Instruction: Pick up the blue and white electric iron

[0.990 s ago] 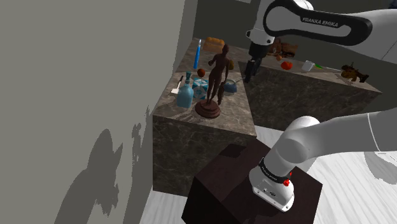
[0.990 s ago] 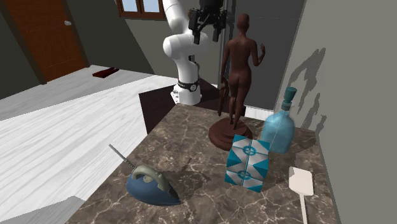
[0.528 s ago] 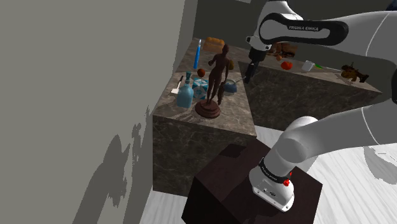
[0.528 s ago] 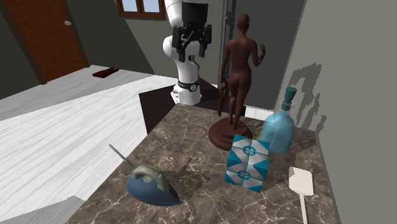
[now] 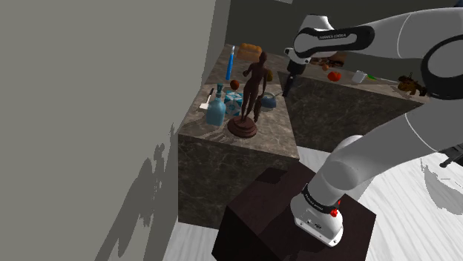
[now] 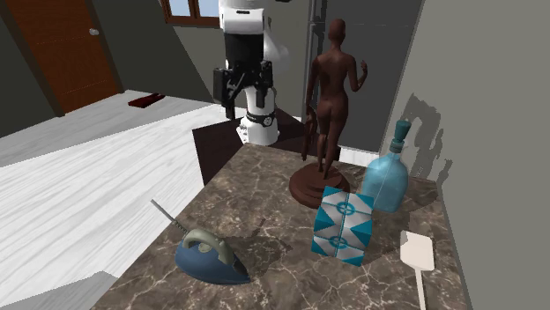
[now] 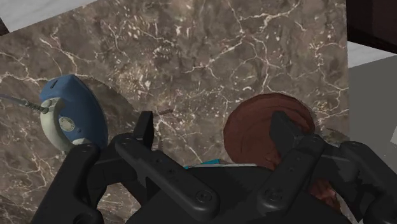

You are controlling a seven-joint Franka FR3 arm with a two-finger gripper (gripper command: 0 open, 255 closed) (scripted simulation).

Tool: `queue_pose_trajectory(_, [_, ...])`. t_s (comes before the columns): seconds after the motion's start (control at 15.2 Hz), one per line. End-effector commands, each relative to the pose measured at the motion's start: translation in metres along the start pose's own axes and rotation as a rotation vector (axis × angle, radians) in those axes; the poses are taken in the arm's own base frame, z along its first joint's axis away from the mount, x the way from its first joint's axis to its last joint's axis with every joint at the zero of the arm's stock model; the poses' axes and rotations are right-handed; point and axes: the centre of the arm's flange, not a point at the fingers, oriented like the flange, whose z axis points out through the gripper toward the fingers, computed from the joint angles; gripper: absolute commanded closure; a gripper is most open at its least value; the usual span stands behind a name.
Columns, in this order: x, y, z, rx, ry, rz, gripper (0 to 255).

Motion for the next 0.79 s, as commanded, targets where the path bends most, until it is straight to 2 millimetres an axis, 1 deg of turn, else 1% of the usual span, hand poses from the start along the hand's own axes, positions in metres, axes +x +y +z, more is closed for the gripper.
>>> queue_pose_trajectory(0.0, [0.002, 0.024, 0.012, -0.004, 0.014, -0.022, 0])
queue_pose_trajectory(0.33, [0.015, 0.081, 0.042, -0.006, 0.047, -0.072, 0])
queue_pose_trajectory(0.73, [0.034, 0.147, 0.077, -0.008, 0.086, -0.132, 0])
